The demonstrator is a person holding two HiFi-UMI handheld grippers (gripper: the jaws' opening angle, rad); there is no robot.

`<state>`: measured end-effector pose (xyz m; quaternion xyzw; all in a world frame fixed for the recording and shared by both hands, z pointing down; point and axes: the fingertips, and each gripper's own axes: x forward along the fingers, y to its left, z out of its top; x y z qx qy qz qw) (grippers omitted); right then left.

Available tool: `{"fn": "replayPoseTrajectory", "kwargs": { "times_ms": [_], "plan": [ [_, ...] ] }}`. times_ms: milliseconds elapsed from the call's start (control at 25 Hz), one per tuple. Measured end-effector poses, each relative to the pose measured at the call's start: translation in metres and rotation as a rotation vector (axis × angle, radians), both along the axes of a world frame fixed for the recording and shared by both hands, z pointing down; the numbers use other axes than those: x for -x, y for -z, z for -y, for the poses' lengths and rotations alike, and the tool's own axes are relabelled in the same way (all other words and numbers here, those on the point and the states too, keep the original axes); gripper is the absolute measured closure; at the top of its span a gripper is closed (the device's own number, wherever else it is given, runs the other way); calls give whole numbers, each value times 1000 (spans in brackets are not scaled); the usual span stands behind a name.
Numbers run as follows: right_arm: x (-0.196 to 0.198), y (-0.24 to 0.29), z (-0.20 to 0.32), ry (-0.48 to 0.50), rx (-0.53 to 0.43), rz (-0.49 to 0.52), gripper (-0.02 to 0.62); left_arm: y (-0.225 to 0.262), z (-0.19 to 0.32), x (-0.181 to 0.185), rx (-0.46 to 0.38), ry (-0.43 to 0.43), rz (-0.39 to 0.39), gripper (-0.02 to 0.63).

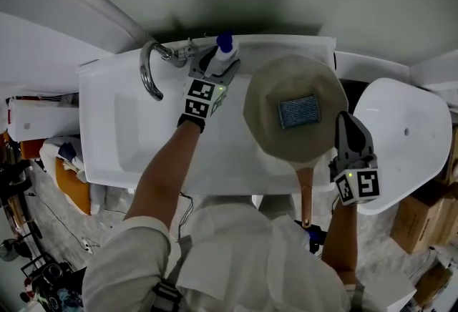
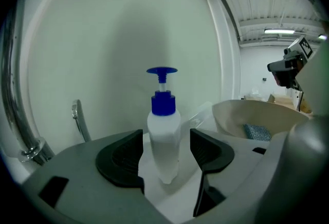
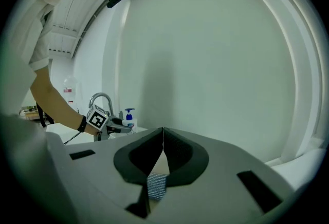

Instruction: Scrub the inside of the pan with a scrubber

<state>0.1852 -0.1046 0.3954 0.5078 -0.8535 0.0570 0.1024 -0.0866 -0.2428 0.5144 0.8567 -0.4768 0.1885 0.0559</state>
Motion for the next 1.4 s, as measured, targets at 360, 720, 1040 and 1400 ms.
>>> {"fn": "replayPoseTrajectory", "kwargs": {
  "times_ms": [360,720,1040,1400],
  "plan": [
    [12,-6,9,35,25,-7,586,-8,19,-14,7,-95,38,328],
    [14,-11,10,29,30,-23,586,-9,27,-15,26,-114,15,394],
    [8,-10,17,2,25,-17,586,1,13,-14,49,-164,50,402],
    [12,5,13,-15,-9,3,586,40,-42,-29,163,-301,125,402]
  ]
}}
